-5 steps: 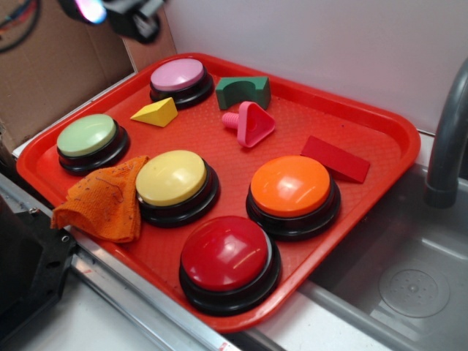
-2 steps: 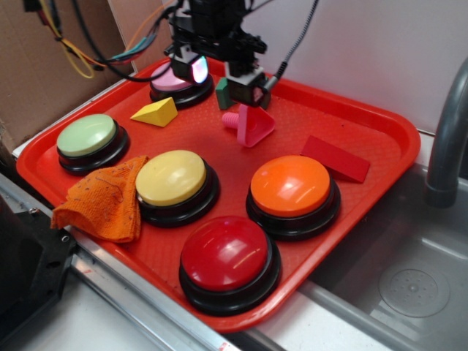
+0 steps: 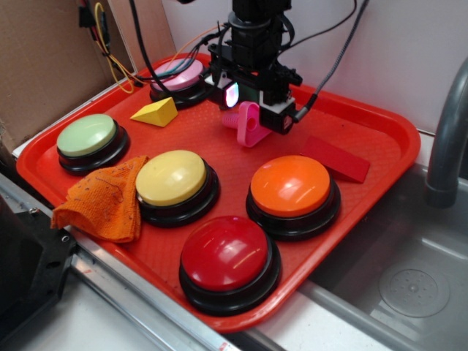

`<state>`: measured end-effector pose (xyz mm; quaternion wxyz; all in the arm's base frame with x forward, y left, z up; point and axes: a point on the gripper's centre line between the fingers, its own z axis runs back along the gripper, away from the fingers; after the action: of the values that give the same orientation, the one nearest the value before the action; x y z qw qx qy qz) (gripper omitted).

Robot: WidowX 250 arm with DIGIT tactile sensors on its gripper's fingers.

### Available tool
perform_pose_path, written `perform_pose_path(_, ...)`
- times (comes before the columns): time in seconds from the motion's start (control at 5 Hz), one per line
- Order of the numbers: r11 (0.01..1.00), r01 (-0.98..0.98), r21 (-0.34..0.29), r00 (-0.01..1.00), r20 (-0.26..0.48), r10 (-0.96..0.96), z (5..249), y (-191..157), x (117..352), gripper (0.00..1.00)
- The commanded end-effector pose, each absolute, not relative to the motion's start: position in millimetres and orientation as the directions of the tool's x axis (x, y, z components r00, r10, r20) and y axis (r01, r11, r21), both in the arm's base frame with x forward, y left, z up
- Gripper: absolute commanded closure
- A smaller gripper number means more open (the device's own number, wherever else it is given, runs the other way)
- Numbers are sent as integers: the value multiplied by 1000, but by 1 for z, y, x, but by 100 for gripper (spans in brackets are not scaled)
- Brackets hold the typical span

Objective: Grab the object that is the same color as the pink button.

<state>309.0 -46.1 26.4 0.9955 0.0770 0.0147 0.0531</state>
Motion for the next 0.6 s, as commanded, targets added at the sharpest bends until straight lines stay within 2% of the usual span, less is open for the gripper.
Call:
perform_pose_path(0.0, 985, -66, 159, 998, -9, 69, 19, -51, 303, 7)
perform_pose_path(0.2, 990, -31, 139, 999, -30, 35, 19, -44, 300, 100)
perform_pose_path(0.4, 988, -34, 152, 999, -26, 38, 22, -43, 297, 100)
